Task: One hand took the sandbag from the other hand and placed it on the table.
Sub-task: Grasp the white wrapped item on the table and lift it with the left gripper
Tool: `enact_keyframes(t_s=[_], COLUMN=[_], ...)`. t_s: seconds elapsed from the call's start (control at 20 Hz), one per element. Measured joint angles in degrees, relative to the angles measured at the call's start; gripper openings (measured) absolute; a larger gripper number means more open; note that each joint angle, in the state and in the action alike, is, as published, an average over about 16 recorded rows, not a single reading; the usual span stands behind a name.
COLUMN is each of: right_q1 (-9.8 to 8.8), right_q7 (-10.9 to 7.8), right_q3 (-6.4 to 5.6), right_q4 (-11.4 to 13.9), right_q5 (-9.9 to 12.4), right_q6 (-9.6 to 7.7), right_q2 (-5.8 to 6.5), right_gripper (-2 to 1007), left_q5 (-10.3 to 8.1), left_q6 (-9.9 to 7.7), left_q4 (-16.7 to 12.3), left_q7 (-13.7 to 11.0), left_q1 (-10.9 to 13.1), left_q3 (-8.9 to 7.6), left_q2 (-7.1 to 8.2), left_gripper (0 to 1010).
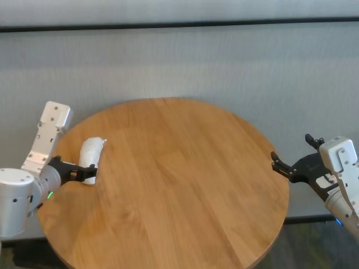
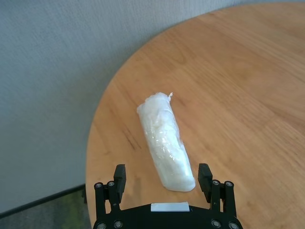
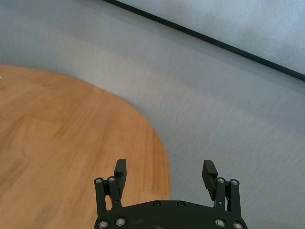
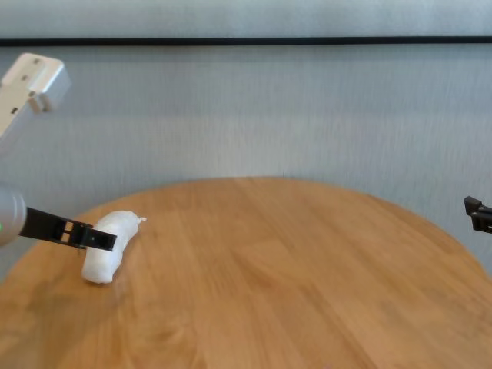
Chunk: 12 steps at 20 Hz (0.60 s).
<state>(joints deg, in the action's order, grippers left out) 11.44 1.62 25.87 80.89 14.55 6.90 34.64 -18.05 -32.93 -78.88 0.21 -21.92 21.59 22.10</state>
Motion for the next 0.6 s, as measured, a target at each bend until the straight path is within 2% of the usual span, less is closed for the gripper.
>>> enact_keyframes(t_s=[0.6], right_q1=[0.0], right_q7=[0.0], right_q3=[0.0], right_q4=[0.0], right_q5=[0.0], right_q6=[0.0], right_q2=[0.0], right_gripper=[1000], left_q5=[2.79], left_q6=[2.52], left_q4=[5.5], left_q7=[-0.5], left_q1=[-2.7], left_q3=[1.4], left_q2=[-3.25], left_gripper=[1002])
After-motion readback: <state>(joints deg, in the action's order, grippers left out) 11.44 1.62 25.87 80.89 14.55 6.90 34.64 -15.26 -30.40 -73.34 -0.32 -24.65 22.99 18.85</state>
